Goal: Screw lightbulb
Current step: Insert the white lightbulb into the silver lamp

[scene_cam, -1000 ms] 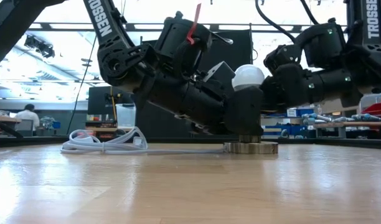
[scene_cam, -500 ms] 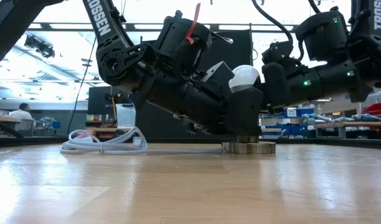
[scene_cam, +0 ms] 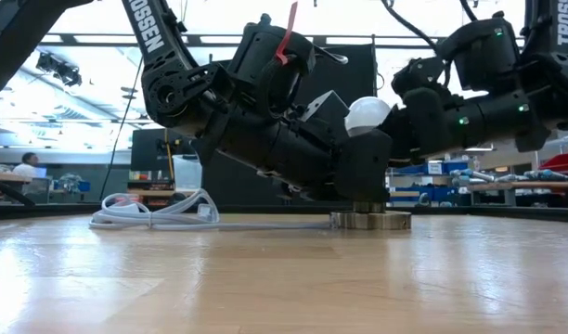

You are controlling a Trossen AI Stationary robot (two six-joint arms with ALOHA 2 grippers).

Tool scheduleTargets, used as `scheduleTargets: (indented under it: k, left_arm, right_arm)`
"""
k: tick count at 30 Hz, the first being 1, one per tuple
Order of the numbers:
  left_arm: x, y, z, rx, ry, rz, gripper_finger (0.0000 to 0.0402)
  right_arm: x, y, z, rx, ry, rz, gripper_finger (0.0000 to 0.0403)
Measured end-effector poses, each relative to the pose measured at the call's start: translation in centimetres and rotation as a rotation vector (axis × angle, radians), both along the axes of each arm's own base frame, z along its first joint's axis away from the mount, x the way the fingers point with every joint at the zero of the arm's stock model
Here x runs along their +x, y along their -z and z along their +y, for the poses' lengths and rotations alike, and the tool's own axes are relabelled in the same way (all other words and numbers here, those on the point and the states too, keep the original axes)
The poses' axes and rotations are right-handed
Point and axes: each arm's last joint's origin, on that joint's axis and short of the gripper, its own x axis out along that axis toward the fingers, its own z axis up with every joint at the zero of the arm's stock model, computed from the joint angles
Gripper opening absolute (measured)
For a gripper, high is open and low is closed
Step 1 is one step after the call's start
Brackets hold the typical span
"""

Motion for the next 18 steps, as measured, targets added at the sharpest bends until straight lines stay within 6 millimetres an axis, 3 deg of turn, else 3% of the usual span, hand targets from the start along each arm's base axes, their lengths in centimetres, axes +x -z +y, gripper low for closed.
scheduleTargets:
  k: [6, 18]
  left_arm:
    - [0.0, 0.0, -0.1, -0.004, 0.004, -0.002, 0.0184]
    - [0.0, 0.0, -0.1, -0.005, 0.006, -0.002, 0.0184]
  right_arm:
    - [-1.7, -0.5, -0.1, 0.007, -0.049, -0.003, 0.0366]
    - [-3.2, -0.5, -0.1, 0.025, -0.072, 0.038, 0.0353]
